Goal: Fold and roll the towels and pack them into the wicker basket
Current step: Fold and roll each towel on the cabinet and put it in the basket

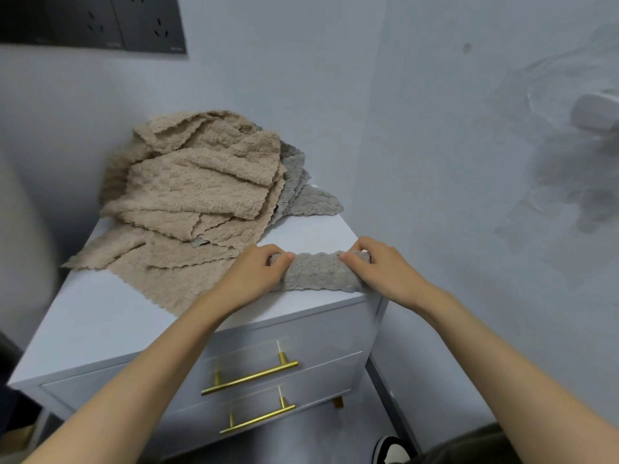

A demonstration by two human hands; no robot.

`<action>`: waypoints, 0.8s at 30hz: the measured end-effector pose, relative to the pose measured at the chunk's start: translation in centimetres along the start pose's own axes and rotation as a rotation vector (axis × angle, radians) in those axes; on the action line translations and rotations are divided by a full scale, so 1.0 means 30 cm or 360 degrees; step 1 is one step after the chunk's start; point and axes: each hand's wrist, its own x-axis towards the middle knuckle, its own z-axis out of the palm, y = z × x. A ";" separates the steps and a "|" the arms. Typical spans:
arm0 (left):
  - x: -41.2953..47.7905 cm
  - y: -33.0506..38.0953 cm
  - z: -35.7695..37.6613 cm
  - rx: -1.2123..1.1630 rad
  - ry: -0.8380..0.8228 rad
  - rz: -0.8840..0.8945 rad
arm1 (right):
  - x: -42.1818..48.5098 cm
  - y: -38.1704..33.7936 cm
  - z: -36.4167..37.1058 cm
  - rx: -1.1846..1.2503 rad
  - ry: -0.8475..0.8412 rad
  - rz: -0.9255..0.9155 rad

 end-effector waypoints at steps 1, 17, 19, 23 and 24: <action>0.001 0.002 -0.003 0.0014 0.0021 -0.0052 | 0.007 -0.002 0.003 -0.0014 0.0025 0.0027; 0.005 -0.019 0.023 0.0275 0.0001 0.0065 | 0.035 -0.064 0.042 -0.0881 -0.0178 -0.0116; -0.004 -0.010 0.030 0.0356 0.0036 0.0042 | 0.025 -0.071 0.035 -0.0885 -0.0220 -0.0163; -0.015 0.007 0.041 0.0343 0.0095 0.0036 | 0.020 -0.070 0.019 -0.0768 -0.0287 -0.0200; -0.016 0.006 0.041 0.0311 0.0088 0.0020 | 0.021 -0.071 0.018 -0.0737 -0.0287 -0.0198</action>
